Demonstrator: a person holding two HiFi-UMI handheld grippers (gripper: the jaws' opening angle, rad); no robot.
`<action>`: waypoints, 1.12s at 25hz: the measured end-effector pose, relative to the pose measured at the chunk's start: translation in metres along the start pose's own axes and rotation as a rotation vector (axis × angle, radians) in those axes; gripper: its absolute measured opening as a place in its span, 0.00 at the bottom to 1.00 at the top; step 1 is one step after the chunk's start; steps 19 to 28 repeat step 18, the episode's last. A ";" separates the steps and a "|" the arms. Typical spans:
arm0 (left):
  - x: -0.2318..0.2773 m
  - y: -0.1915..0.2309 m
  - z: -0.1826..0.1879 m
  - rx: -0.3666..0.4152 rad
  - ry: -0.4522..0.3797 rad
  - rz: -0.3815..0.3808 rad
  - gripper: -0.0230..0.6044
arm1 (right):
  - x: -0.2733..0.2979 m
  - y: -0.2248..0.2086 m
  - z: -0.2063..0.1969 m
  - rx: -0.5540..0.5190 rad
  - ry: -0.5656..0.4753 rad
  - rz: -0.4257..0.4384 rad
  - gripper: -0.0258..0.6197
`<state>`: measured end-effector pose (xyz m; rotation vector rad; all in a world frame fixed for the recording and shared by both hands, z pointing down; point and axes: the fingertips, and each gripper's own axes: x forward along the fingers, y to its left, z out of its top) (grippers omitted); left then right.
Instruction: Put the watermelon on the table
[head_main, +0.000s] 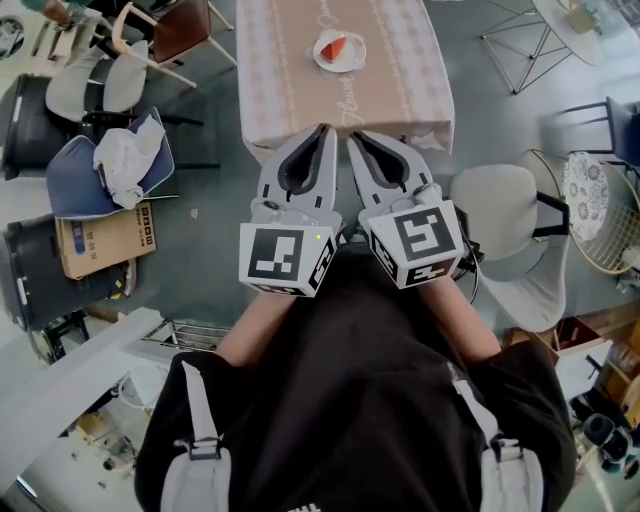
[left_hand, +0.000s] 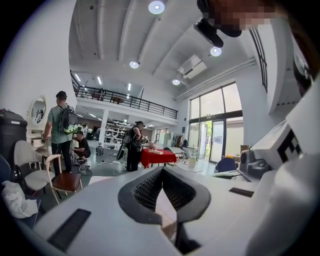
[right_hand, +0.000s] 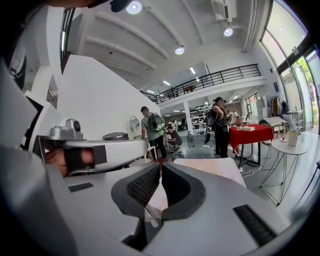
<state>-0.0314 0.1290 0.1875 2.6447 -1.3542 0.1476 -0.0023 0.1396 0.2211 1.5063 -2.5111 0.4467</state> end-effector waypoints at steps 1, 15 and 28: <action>0.000 -0.001 0.001 0.002 -0.002 0.001 0.05 | 0.000 0.001 0.001 -0.002 -0.003 0.005 0.08; 0.007 -0.001 0.004 -0.004 -0.012 0.025 0.05 | 0.001 -0.001 0.009 -0.035 -0.018 0.027 0.08; 0.008 -0.002 0.004 -0.005 -0.013 0.025 0.05 | 0.001 -0.001 0.009 -0.042 -0.018 0.030 0.08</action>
